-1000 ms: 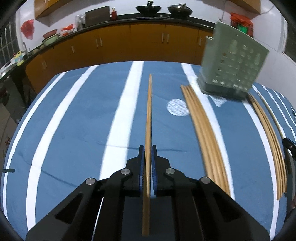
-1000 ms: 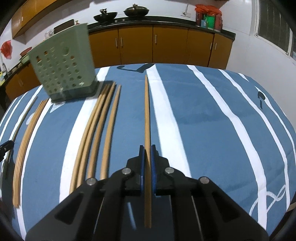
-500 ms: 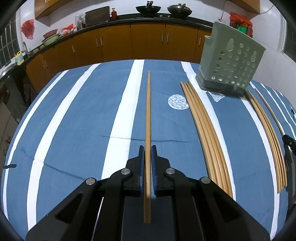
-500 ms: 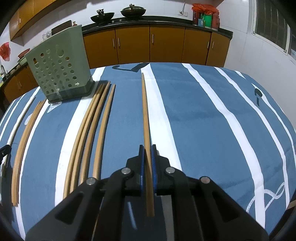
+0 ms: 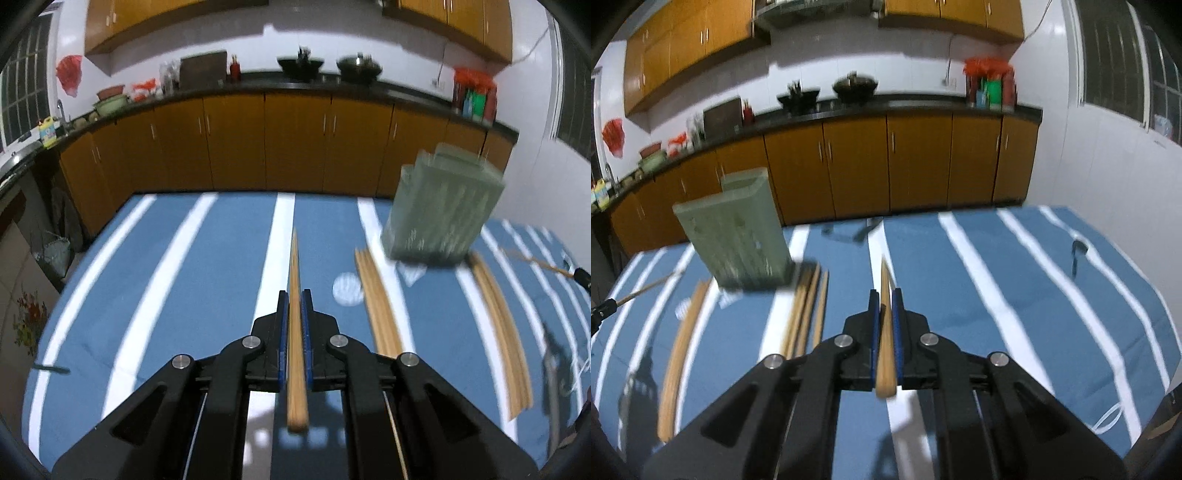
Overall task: Organize utensils
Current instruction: 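Lift both chopsticks upright and lower them into the green holder with both grippers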
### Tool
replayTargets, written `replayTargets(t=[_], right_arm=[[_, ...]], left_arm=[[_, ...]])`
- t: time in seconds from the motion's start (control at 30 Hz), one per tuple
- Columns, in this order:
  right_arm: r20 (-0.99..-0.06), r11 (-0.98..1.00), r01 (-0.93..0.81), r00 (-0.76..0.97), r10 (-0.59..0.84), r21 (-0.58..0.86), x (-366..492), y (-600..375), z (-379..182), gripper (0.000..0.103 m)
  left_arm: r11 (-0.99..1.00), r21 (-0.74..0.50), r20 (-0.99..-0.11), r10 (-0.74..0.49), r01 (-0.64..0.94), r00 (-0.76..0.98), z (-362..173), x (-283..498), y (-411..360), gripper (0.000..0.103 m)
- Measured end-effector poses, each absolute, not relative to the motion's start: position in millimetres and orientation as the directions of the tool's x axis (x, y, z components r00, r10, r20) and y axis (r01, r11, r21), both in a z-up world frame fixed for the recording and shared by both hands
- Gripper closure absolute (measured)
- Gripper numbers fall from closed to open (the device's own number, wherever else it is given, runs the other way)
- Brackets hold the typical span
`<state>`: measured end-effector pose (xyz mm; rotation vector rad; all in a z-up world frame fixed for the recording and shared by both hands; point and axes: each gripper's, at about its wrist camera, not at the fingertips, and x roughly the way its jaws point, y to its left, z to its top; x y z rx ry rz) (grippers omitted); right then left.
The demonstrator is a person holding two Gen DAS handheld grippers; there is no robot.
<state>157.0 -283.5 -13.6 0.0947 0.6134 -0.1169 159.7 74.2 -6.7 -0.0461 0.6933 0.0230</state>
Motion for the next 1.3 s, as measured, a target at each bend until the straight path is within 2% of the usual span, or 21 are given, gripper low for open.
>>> replayTargets(t=[0.33,0.5,0.67,0.87,1.0,1.1,1.3], right_arm=[[-0.47,0.99,0.126,0.878,-0.085,0.056,168,-286,36,0.095],[-0.348,0.99,0.083,0.937,-0.039,0.112,173,-283,89,0.095],[-0.186,0.985,-0.002,0.982,0.035,0.175,177,-269,147,0.095],[-0.045,0.975,-0.077,0.995,0.088,0.208,190,-248,179,0.095],[-0.032,0.976,-0.101,0.994,0.109,0.194,208,-235,173,0.095],[-0.057,0.978,-0.1,0.992,0.113,0.183,225,-228,157,0.095],[-0.169,0.979,-0.093,0.978,0.125,0.182,249,-221,122,0.095]], left_arm=[[0.996,-0.078,-0.526,0.004,-0.053,0.85,52,176,86,0.096],[0.993,-0.114,-0.437,-0.021,-0.033,0.899,101,187,85,0.096],[0.989,-0.145,-0.315,-0.067,0.022,0.947,150,191,67,0.096],[0.982,-0.147,-0.22,-0.15,0.119,0.964,173,195,30,0.096],[0.976,-0.143,-0.243,-0.193,0.162,0.951,158,209,6,0.096],[0.973,-0.151,-0.264,-0.212,0.177,0.941,142,221,-5,0.096],[0.965,-0.179,-0.341,-0.243,0.191,0.908,109,237,-11,0.096]])
